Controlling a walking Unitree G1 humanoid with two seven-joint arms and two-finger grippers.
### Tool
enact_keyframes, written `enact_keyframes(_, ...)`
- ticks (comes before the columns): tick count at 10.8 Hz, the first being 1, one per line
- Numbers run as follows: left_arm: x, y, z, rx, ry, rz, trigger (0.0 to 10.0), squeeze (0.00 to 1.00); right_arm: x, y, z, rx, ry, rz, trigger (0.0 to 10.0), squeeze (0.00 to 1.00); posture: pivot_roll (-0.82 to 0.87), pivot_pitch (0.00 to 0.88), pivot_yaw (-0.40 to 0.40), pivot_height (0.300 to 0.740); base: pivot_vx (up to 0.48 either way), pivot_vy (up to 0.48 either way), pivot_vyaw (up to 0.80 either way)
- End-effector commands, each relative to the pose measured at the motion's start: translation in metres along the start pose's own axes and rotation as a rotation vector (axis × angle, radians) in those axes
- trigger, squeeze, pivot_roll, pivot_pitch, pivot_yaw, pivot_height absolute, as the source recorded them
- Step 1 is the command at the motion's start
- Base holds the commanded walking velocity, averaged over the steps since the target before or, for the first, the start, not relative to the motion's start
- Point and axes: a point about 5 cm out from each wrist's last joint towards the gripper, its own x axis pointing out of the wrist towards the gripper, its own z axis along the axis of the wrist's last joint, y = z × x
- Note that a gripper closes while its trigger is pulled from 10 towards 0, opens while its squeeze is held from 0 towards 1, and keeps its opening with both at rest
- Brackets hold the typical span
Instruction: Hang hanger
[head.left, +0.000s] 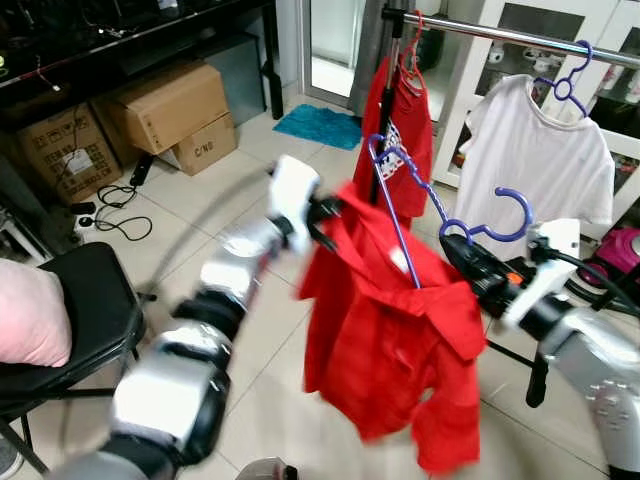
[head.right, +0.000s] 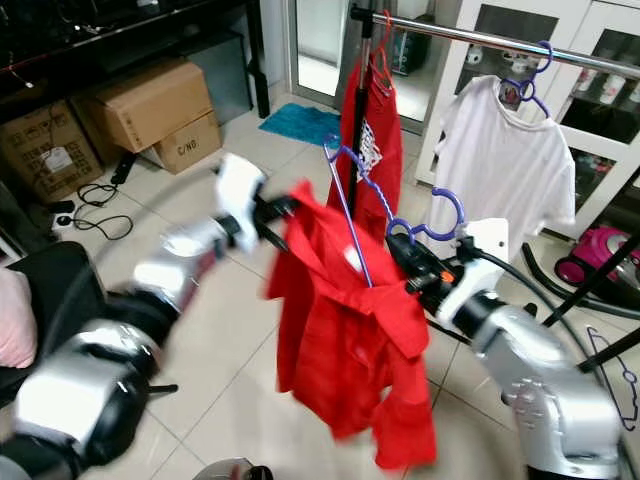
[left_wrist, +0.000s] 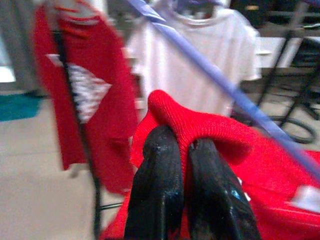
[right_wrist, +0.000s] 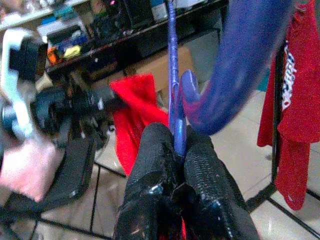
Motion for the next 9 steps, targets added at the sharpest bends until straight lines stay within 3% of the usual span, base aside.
enact_keyframes(1,0.005,-0.009,0.005,0.014,-0.016,-0.045,0.0,0.0,0.004,0.002,0.006,-0.009,-0.019,-0.007,0.0,0.0,-0.01,0.0,0.052,0.74,0.0,0.0,0.0)
enact_keyframes(3,0.014,-0.043,0.002,0.006,-0.03,-0.189,0.0,0.0,0.015,-0.006,0.007,0.016,-0.053,-0.157,0.0,0.0,-0.01,0.0,0.053,0.74,0.0,0.0,0.0)
enact_keyframes(5,0.013,-0.055,-0.001,0.009,-0.026,-0.252,0.0,0.0,0.017,-0.025,0.012,0.088,-0.152,-0.35,0.0,0.0,0.0,0.0,0.055,0.74,0.0,0.0,0.0)
enact_keyframes(6,0.01,-0.054,0.0,0.011,-0.027,-0.254,0.0,0.0,0.011,-0.037,0.019,0.075,-0.228,-0.481,0.0,0.0,0.0,0.0,0.054,0.74,0.0,0.0,0.0)
enact_keyframes(7,0.008,-0.053,0.0,0.01,-0.022,-0.254,0.0,0.0,0.007,-0.044,0.026,0.131,-0.314,-0.542,0.0,0.0,0.0,0.0,0.054,0.74,0.0,0.0,0.0)
enact_keyframes(8,0.004,-0.053,-0.001,-0.002,-0.017,-0.272,0.0,0.0,0.001,-0.052,0.036,0.339,-0.461,-0.566,0.0,0.0,0.01,0.0,0.057,0.74,0.0,0.0,0.0)
enact_keyframes(9,0.003,-0.052,0.006,-0.053,-0.064,-0.272,0.0,0.0,-0.002,-0.056,0.039,0.481,-0.543,-0.548,0.0,0.0,0.01,0.0,0.058,0.74,0.0,0.0,0.0)
